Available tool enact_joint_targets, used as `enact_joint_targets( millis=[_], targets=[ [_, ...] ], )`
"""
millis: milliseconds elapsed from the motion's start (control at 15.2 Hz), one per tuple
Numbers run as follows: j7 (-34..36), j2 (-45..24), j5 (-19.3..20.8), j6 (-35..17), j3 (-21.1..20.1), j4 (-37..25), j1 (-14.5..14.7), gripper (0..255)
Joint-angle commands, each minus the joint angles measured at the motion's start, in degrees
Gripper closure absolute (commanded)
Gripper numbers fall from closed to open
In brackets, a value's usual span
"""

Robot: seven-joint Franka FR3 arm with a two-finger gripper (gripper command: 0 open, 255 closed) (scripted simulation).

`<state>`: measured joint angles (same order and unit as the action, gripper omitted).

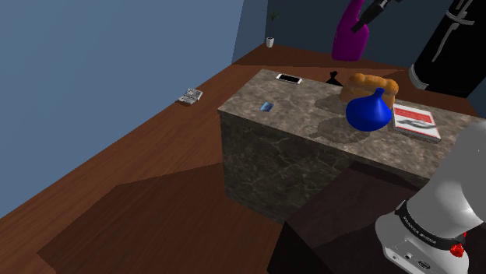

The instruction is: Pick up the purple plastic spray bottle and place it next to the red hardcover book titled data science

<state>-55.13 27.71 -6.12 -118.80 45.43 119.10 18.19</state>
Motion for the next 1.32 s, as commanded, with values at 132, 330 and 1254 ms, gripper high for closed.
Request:
enact_joint_targets(
  millis=[132, 330, 1254],
  targets=[
    [-3.9, 2.9, 1.7, 0.8, 2.7, 2.4, -2.4, 255],
    [-7.2, 4.6, 2.9, 1.5, 5.3, 3.6, -3.9, 255],
    [-24.1, 7.0, 7.3, 6.0, 23.4, 1.2, -5.3, 255]
  ],
)
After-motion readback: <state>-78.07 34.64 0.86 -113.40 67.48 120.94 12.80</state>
